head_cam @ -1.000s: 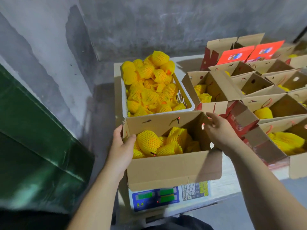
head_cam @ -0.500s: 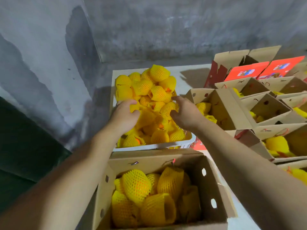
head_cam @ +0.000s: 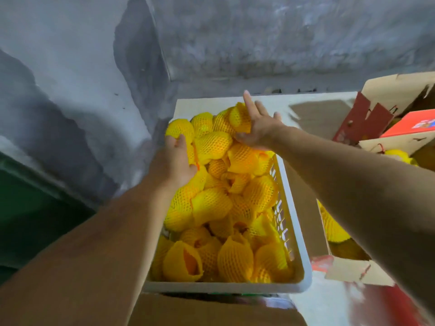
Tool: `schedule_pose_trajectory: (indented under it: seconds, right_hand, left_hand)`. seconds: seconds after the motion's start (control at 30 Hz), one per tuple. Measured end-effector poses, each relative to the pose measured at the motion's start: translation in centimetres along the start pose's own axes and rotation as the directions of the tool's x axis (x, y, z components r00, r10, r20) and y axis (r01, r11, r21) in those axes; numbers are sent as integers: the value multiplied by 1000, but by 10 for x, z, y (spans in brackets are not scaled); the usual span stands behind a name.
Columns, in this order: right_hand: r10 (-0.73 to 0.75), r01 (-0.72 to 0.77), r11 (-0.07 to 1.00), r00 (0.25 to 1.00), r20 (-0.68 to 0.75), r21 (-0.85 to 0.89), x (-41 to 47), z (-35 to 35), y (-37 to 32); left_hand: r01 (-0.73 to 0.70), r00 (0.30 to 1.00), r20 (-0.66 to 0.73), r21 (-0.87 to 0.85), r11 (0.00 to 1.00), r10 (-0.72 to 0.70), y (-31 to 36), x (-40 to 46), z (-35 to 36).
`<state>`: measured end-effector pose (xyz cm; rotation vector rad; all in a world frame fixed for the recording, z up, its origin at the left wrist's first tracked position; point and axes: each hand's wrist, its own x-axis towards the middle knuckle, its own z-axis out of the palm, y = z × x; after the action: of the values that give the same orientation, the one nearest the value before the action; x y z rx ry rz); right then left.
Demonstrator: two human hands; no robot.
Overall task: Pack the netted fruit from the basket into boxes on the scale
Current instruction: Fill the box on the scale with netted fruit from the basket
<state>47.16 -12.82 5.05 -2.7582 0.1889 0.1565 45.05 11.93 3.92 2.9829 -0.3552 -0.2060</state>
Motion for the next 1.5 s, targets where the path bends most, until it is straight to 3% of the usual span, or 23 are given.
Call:
schedule_pose_trajectory:
  seconds: [0.07,0.17,0.23,0.53,0.67,0.87,1.0,1.13,1.23,1.3,1.4,1.5]
  right_hand:
    - [6,-3,996,1000,-30,94,13,5,5]
    - [15,-15,1000,989,-146,-3,9,23,13]
    - [5,0,1000,986,-169,31,2,33,15]
    - [-79,91,967,995,-59,238,-50,43,25]
    - [-142,159,983,975,-172,93,-90,66,21]
    - [-98,112,993,933,-346,21,-116,82,17]
    - [-167,177,984,906,-390,-12,-122,84,15]
    - [-121,214,960,899,-421,182,-128,83,16]
    - [-34,211,916,888,-459,340,-137,82,15]
    - [-23,224,898,883,-468,379,-145,78,14]
    - [-49,245,888,893,-448,390,-160,68,5]
    - [-95,272,878,905,-414,393,-178,59,-11]
  left_hand:
    - [10,1000,-15,72,997,-9,-3,7,3]
    - [14,1000,-9,122,992,-13,-9,16,6]
    - [23,1000,-15,117,993,-21,-10,19,11]
    - [39,999,18,-30,999,-39,-17,12,14]
    - [41,999,15,-113,993,-39,-22,-3,17]
    - [-26,993,-118,-128,991,11,-13,-18,29]
    - [-109,961,-272,-226,968,45,-9,-26,44]
    - [-141,910,-415,-287,948,9,2,-39,48]
    - [-172,902,-431,-332,927,13,9,-49,47]
    - [-87,909,-390,-520,850,-145,16,-59,44]
    - [70,878,-178,-871,487,-444,35,-81,33]
    - [64,873,-67,-966,250,-484,59,-109,26]
